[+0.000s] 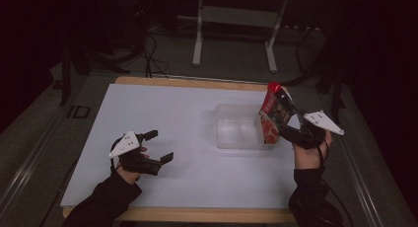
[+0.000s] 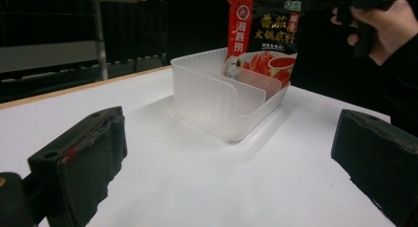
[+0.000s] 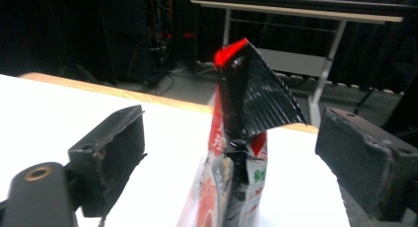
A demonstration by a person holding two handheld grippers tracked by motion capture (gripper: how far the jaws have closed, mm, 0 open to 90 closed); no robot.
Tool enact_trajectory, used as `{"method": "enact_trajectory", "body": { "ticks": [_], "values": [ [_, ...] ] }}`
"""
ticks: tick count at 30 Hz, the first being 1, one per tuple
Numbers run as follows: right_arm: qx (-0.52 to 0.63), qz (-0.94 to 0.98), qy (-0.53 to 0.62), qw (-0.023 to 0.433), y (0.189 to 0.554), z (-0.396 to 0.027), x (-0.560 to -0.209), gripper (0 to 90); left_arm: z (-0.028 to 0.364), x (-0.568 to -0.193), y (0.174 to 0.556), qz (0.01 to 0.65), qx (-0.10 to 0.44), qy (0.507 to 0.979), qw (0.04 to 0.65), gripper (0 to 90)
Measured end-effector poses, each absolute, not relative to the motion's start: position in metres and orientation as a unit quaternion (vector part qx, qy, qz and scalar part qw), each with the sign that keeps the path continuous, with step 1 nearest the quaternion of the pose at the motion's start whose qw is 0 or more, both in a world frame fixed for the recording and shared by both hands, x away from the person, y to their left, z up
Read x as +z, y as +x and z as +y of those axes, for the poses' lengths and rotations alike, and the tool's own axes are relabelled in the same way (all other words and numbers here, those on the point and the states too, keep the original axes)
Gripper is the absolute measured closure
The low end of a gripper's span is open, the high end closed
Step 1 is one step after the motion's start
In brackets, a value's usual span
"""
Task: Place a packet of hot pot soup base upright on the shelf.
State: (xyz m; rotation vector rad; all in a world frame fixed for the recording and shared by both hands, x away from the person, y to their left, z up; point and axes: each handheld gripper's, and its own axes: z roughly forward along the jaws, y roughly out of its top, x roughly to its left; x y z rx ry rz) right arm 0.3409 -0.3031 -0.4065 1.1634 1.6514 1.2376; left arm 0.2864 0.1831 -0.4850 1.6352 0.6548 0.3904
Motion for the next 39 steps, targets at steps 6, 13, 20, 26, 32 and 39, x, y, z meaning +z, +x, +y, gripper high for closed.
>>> {"method": "enact_trajectory", "body": {
  "ticks": [6, 13, 20, 26, 32, 39],
  "values": [
    [0.506, 0.642, 0.442, 0.369, 0.324, -0.302, -0.391, 13.2, 0.184, -0.485, 0.286, 0.285, 0.169, 0.711, 0.62, 0.5],
    [0.523, 0.647, 0.425, 0.356, 0.308, -0.295, -0.379, 13.6, 0.185, -0.485, 0.283, 0.284, 0.172, 0.711, 0.62, 0.4],
    [0.546, 0.653, 0.409, 0.328, 0.295, -0.287, -0.379, 13.7, 0.188, -0.484, 0.279, 0.287, 0.172, 0.706, 0.624, 0.4],
    [0.553, 0.666, 0.396, 0.306, 0.288, -0.277, -0.387, 13.6, 0.19, -0.484, 0.277, 0.288, 0.173, 0.707, 0.623, 0.5],
    [0.56, 0.679, 0.38, 0.284, 0.285, -0.269, -0.397, 13.5, 0.191, -0.485, 0.275, 0.287, 0.173, 0.707, 0.623, 0.5],
    [0.565, 0.71, 0.337, 0.251, 0.281, -0.254, -0.412, 13.6, 0.191, -0.484, 0.274, 0.285, 0.174, 0.708, 0.622, 0.4]
  ]
}}
